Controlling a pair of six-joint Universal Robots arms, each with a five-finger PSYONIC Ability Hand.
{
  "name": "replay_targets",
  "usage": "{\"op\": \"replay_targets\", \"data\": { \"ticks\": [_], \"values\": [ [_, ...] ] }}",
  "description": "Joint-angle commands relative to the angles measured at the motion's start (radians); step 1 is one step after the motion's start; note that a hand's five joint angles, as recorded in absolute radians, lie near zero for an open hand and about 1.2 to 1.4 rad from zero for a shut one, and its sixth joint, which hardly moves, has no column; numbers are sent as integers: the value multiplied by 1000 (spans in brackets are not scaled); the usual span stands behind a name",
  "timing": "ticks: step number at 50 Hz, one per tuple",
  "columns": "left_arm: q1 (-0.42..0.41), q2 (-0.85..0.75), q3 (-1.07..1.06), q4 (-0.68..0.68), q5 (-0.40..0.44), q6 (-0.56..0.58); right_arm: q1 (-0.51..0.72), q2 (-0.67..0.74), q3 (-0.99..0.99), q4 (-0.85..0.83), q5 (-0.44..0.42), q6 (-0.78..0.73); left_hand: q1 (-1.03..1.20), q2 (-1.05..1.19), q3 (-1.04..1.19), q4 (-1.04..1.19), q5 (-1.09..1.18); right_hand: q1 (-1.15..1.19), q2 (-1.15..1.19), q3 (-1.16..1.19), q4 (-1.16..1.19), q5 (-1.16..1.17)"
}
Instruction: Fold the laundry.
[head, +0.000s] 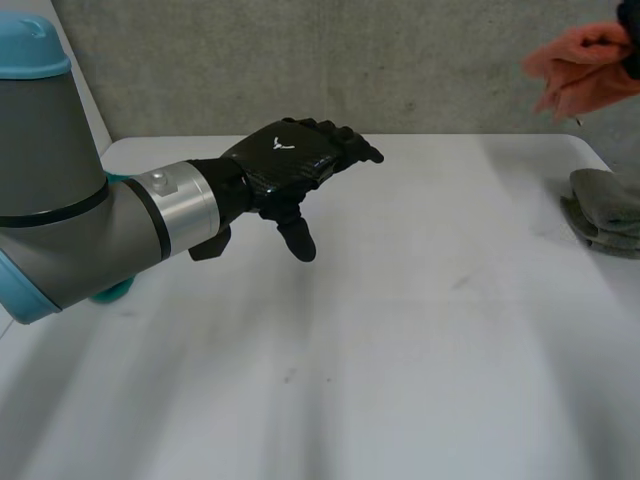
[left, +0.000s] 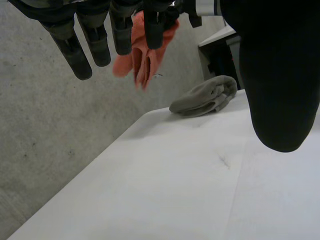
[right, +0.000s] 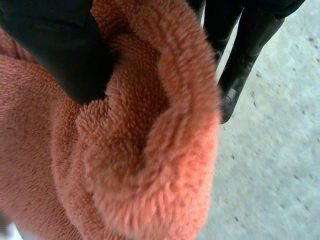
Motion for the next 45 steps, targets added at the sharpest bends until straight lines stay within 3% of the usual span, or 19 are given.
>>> {"op": "replay_targets", "data": {
  "ticks": [1, 7, 13, 26, 27, 29, 30, 37, 40, 45],
  "values": [
    [-4, 3, 2, 0, 0, 0, -114, 65, 102, 1, -110, -14, 14, -1, -8, -3, -18, 496, 238, 236, 206, 297],
    [-3, 1, 0, 0, 0, 0, -221, 84, 278, -2, -196, -69, 14, -1, -8, -3, -18, 496, 238, 236, 206, 297],
    [-10, 1, -5, -1, 0, -2, -312, 82, 384, 16, -228, -161, 14, -1, -8, -3, -18, 496, 238, 236, 206, 297],
    [-17, 3, -8, -1, -2, -2, -327, 53, 452, 100, -265, -233, 17, 2, -6, 0, -15, 496, 238, 236, 206, 297],
    [-18, 3, -9, -1, -2, -2, -327, 47, 458, 110, -262, -244, 17, 2, -6, 0, -15, 407, 149, 147, 117, 208],
    [-18, 1, -11, -1, -2, 0, -330, 27, 473, 136, -256, -268, 17, 2, -6, 0, -15, -67, -324, -326, -356, -266],
    [-17, 1, -11, -3, -2, 0, -335, 0, 490, 181, -248, -293, 17, 2, -6, 0, -15, -726, -983, -985, -1015, -925],
    [-12, 3, -18, -1, 0, 0, -352, -159, 498, 369, -200, -344, 17, 2, -6, 0, -15, -726, -983, -985, -1015, -925],
    [-13, 3, -18, -1, 0, 0, -349, -235, 493, 386, -128, -345, 17, 2, -6, 0, -15, -726, -983, -985, -1015, -925],
    [-15, 11, -20, -1, 0, 0, -324, -343, 457, 398, 126, -342, 14, -1, -8, -3, -18, -726, -983, -985, -1015, -925]
  ]
}}
